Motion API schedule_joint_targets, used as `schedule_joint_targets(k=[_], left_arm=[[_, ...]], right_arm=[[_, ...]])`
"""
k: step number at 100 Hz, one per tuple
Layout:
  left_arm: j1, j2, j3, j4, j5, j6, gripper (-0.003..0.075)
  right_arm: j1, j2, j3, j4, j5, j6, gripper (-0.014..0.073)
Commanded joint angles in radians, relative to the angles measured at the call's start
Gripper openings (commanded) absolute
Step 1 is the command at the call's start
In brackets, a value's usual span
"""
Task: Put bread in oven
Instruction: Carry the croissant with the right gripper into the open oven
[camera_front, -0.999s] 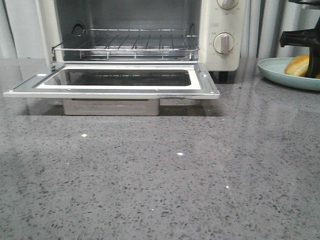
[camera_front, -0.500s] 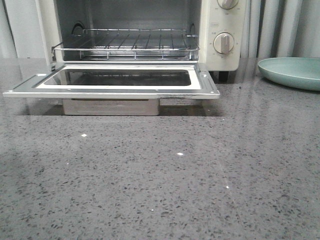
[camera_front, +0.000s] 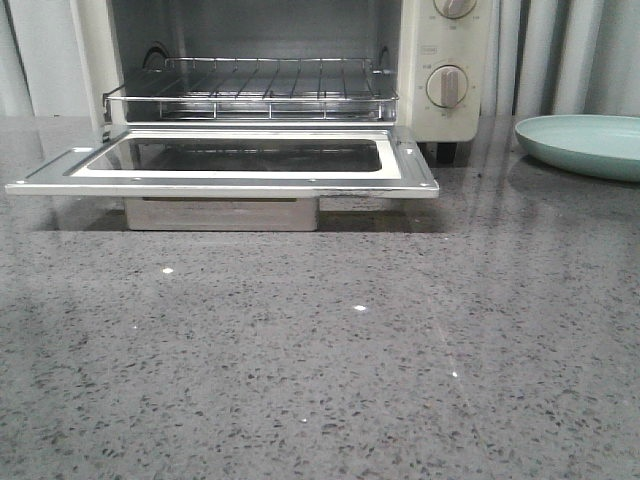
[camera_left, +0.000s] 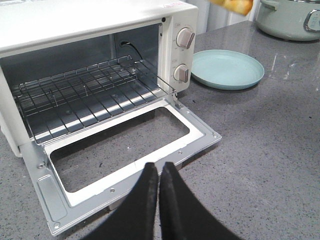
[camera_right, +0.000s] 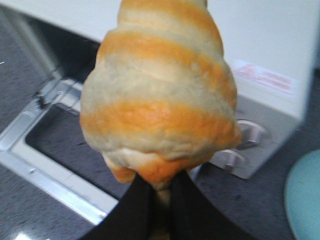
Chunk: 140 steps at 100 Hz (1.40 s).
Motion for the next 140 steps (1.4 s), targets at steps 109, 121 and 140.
schedule_joint_targets(k=[109, 121, 140], left_arm=[[-0.002, -0.001, -0.025, -0.027, -0.013, 0.0, -0.0021], [-0.002, -0.001, -0.025, -0.029, -0.013, 0.0, -0.0021], [-0.002, -0.001, -0.025, -0.029, -0.015, 0.0, -0.0021]], right_arm=[[0.193, 0.367, -0.041, -0.614, -0.286, 0.177, -0.0067], [0.158, 0.377, -0.041, -0.614, -0.292, 0.183, -0.0067], [0.133, 0.404, -0.041, -0.617, -0.321, 0.183, -0.0067]])
